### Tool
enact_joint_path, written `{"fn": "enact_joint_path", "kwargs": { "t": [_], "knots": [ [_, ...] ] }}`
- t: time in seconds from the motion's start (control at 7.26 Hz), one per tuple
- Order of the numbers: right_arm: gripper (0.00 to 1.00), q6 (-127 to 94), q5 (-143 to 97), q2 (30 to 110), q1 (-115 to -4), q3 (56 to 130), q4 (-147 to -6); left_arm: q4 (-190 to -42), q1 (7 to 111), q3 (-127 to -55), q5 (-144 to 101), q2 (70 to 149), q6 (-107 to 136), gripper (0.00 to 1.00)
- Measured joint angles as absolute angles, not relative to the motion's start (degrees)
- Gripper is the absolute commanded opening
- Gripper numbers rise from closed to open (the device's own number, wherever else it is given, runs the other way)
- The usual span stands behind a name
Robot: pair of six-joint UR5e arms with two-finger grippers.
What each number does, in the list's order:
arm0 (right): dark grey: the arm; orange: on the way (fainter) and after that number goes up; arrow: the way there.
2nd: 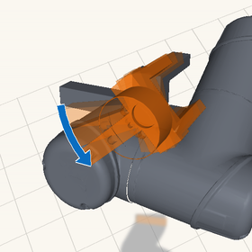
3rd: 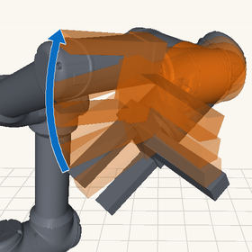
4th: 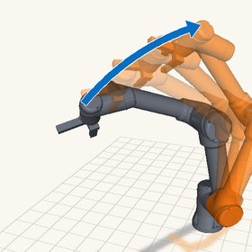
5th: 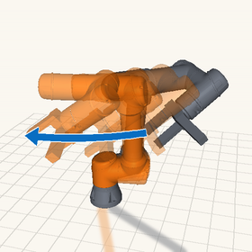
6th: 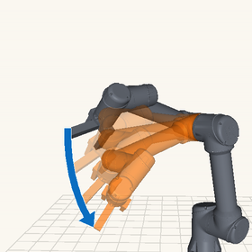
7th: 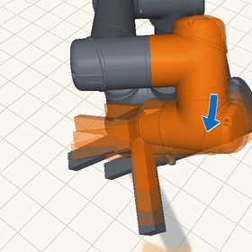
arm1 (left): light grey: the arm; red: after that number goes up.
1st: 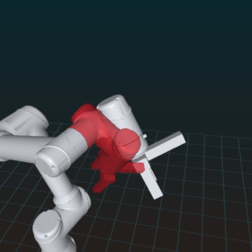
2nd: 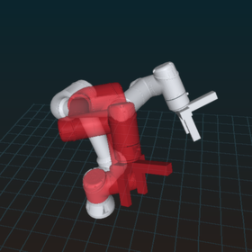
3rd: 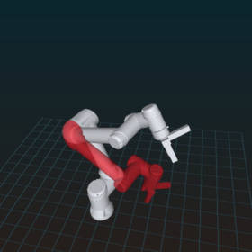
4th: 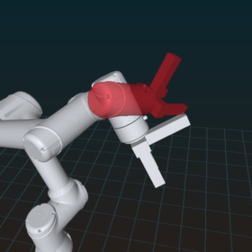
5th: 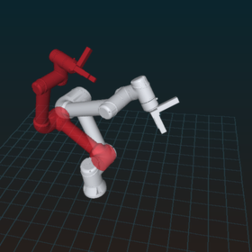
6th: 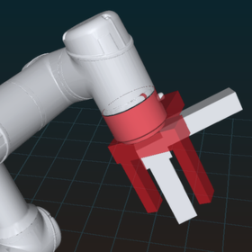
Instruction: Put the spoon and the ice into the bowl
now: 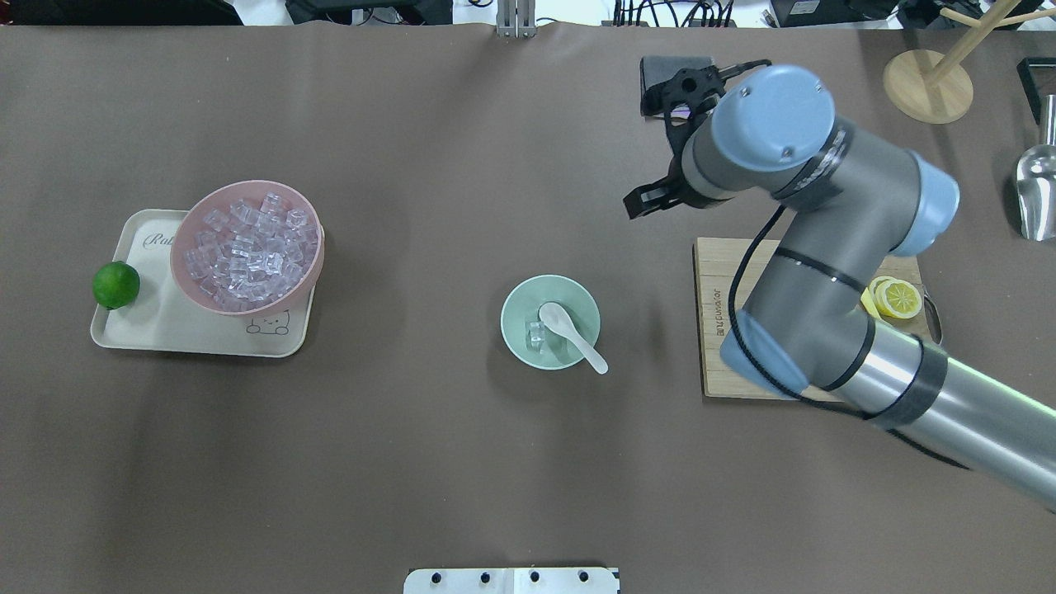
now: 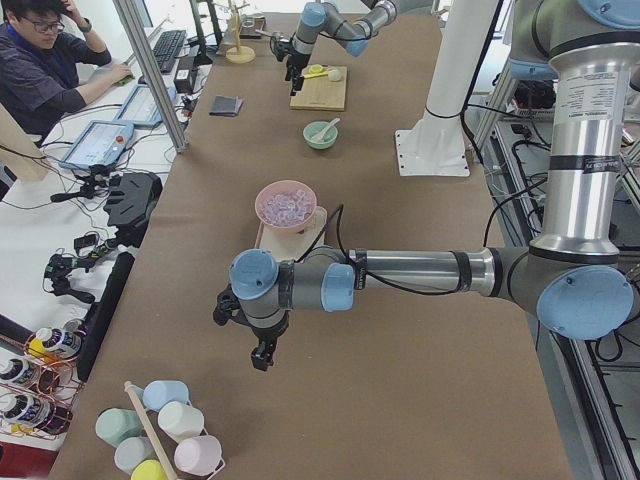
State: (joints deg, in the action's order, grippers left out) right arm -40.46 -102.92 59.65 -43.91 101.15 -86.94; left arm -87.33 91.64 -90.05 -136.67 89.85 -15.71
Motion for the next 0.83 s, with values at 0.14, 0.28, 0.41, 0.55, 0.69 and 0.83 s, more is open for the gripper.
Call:
{"fn": "enact_joint_path", "kwargs": {
  "t": [0.14,0.28,0.41,0.55,0.69,0.83],
  "knots": [
    [1.0,-36.52,-109.14,61.95,-49.45,100.74,-86.88,-82.74,92.62,-91.72,-138.01,89.91,-15.69,0.98],
    [1.0,-30.49,-114.76,65.25,-55.41,100.34,-86.83,-79.22,93.03,-93.71,-138.46,89.68,-15.75,0.98],
    [1.0,-22.65,-118.02,68.89,-60.89,99.64,-86.8,-77.66,93.18,-94.83,-138.59,89.34,-15.86,0.98],
    [1.0,-13.87,-119.79,72.41,-66.0,98.44,-86.8,-77.12,93.21,-95.27,-138.63,89.13,-15.94,0.98],
    [1.0,-5.0,-121.48,75.69,-70.73,96.88,-86.78,-76.97,93.24,-95.44,-138.58,89.02,-15.98,0.98],
    [1.0,3.31,-123.88,79.08,-75.54,95.05,-86.74,-76.93,93.25,-95.5,-138.17,89.01,-15.97,0.98]
  ]
}}
